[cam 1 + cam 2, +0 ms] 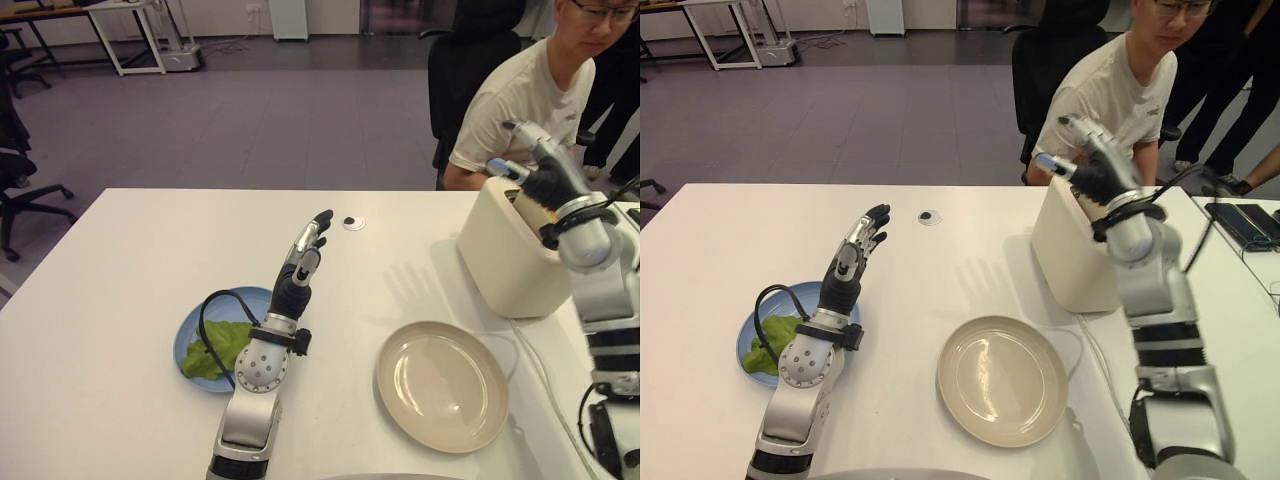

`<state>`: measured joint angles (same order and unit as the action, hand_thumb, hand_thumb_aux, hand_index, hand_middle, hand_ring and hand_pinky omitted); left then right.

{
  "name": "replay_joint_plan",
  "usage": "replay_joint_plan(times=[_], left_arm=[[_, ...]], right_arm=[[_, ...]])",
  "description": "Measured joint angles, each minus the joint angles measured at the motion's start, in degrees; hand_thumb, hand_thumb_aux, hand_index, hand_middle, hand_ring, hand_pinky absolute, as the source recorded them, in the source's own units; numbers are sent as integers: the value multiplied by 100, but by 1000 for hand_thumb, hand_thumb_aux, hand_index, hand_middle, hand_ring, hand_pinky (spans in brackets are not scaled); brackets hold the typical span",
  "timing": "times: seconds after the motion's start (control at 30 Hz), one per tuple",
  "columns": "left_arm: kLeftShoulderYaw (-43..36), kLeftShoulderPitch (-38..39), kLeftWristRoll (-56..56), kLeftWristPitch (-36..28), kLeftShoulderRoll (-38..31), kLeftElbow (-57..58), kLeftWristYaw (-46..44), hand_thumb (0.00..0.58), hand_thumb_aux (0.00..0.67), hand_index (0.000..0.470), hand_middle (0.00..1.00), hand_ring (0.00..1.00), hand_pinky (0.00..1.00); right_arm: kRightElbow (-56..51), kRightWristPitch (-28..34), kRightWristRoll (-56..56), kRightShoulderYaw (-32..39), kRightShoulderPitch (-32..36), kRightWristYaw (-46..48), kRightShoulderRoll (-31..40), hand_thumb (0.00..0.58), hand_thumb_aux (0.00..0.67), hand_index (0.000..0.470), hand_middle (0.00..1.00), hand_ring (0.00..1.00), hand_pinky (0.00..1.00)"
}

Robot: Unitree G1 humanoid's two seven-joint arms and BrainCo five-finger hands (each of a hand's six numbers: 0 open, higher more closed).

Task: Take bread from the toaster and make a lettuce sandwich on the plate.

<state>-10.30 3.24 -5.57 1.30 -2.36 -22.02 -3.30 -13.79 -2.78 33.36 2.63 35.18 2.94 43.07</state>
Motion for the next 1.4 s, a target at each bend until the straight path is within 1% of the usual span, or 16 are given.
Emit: replay_joint_plan(times=[0.07, 0.13, 0.2, 0.33, 0.5, 0.7, 0.97, 1.0, 1.03, 1.07, 1.1, 1.4], left_arm=[[10, 9, 2, -3, -7, -1, -2, 0, 0, 0, 0, 0, 0], [12, 20, 5, -5, -6, -1, -8, 0, 0, 0, 0, 0, 0], [10, 27, 6, -4, -6, -2, -20, 0, 0, 0, 0, 0, 0], [11, 26, 12, -4, -8, -2, -74, 0, 0, 0, 0, 0, 0], [7, 26, 12, -4, -8, 1, -113, 0, 0, 0, 0, 0, 0], [9, 25, 12, -4, -8, 9, -126, 0, 0, 0, 0, 0, 0], [12, 23, 10, -5, -8, 18, -124, 0, 0, 0, 0, 0, 0], [15, 22, 11, -5, -8, 18, -125, 0, 0, 0, 0, 0, 0], [20, 22, 11, -5, -9, 18, -125, 0, 0, 0, 0, 0, 0], [22, 21, 11, -5, -8, 18, -124, 0, 0, 0, 0, 0, 0], [28, 21, 11, -5, -8, 18, -124, 0, 0, 0, 0, 0, 0], [89, 23, 5, -13, -9, 16, -103, 0, 0, 0, 0, 0, 0]], right_arm=[[-610, 71, 658, 248, 364, -208, 405, 0, 0, 0, 0, 0, 0], [-1069, 268, 954, 383, 507, -238, 586, 0, 0, 0, 0, 0, 0], [-1648, 565, 1057, 429, 569, -151, 766, 0, 0, 0, 0, 0, 0], [-2132, 763, 1060, 492, 609, 12, 938, 0, 0, 0, 0, 0, 0], [-2346, 906, 1056, 608, 609, 228, 1007, 0, 0, 0, 0, 0, 0], [-2334, 848, 1052, 754, 602, 375, 1063, 0, 0, 0, 0, 0, 0], [-2124, 790, 1093, 1131, 505, 604, 1077, 0, 0, 0, 0, 0, 0], [-2086, 800, 1105, 1166, 491, 637, 1087, 136, 84, 59, 0, 0, 0], [-2048, 808, 1111, 1199, 462, 687, 1097, 484, 397, 278, 0, 0, 0], [-2029, 816, 1111, 1216, 453, 718, 1101, 567, 570, 400, 0, 0, 0], [-1976, 811, 1111, 1242, 452, 754, 1117, 580, 670, 470, 0, 0, 0], [-1765, 713, 1158, 1341, 389, 848, 1088, 580, 670, 470, 0, 0, 0]])
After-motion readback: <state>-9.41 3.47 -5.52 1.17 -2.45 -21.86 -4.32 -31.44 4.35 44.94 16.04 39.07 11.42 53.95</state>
